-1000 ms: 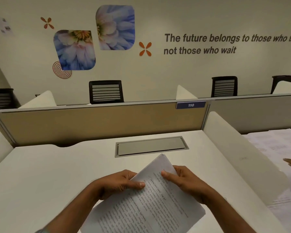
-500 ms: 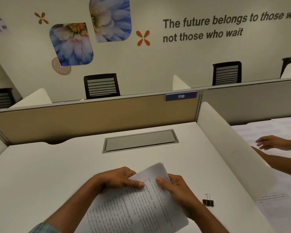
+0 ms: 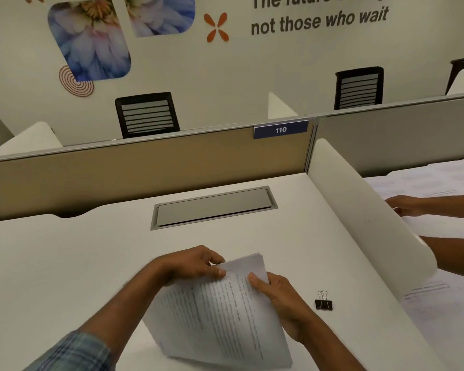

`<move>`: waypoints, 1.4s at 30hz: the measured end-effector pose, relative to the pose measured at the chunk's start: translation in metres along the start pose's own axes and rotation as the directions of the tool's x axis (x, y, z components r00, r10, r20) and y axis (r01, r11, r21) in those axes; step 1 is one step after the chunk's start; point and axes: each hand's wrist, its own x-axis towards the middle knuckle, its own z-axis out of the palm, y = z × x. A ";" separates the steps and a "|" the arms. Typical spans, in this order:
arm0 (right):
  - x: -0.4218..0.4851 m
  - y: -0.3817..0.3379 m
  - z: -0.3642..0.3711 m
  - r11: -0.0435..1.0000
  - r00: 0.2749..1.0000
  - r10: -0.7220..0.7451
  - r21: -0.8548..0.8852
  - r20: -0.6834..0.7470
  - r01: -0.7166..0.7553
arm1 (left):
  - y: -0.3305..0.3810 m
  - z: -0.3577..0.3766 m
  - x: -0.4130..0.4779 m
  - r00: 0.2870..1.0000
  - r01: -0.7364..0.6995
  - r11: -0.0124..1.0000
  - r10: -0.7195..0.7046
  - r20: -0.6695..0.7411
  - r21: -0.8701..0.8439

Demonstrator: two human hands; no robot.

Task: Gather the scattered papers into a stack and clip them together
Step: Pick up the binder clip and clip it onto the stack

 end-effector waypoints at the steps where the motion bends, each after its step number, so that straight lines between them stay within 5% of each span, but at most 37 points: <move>1: 0.001 -0.001 -0.005 1.000 0.999 -0.016 -0.027 -0.029 0.015 | -0.001 -0.002 0.002 1.000 0.008 1.000 -0.008 0.019 -0.007; 4: 0.006 0.007 -0.038 0.973 0.934 -0.168 -0.202 -0.315 0.107 | -0.009 -0.005 0.005 0.998 0.026 0.999 -0.025 0.052 -0.022; 7: 0.013 0.035 -0.094 0.843 0.738 -0.330 -0.535 -0.589 -0.050 | -0.025 -0.007 0.004 0.997 0.047 0.997 -0.043 0.062 -0.058; 11: 0.018 0.066 -0.142 0.689 0.819 -0.233 -0.684 -0.524 -0.241 | -0.042 -0.013 -0.003 0.997 0.064 0.991 -0.059 0.047 -0.120; 15: 0.015 0.073 -0.147 0.621 0.854 -0.224 -0.744 -0.469 -0.246 | -0.051 -0.018 -0.009 0.997 0.077 0.985 -0.072 0.037 -0.157; 32: 0.013 0.072 -0.160 0.825 0.850 -0.239 -0.559 -0.469 -0.076 | -0.053 -0.020 -0.022 0.995 0.094 0.982 -0.087 0.051 -0.166; 37: 0.007 0.050 -0.146 0.956 0.910 -0.094 -0.290 -0.403 -0.030 | -0.048 -0.019 -0.025 0.995 0.086 0.982 -0.078 0.057 -0.166; 42: 0.003 0.014 -0.084 0.998 0.980 -0.055 -0.005 -0.190 0.055 | -0.039 -0.014 -0.025 0.994 0.090 0.984 -0.078 0.081 -0.153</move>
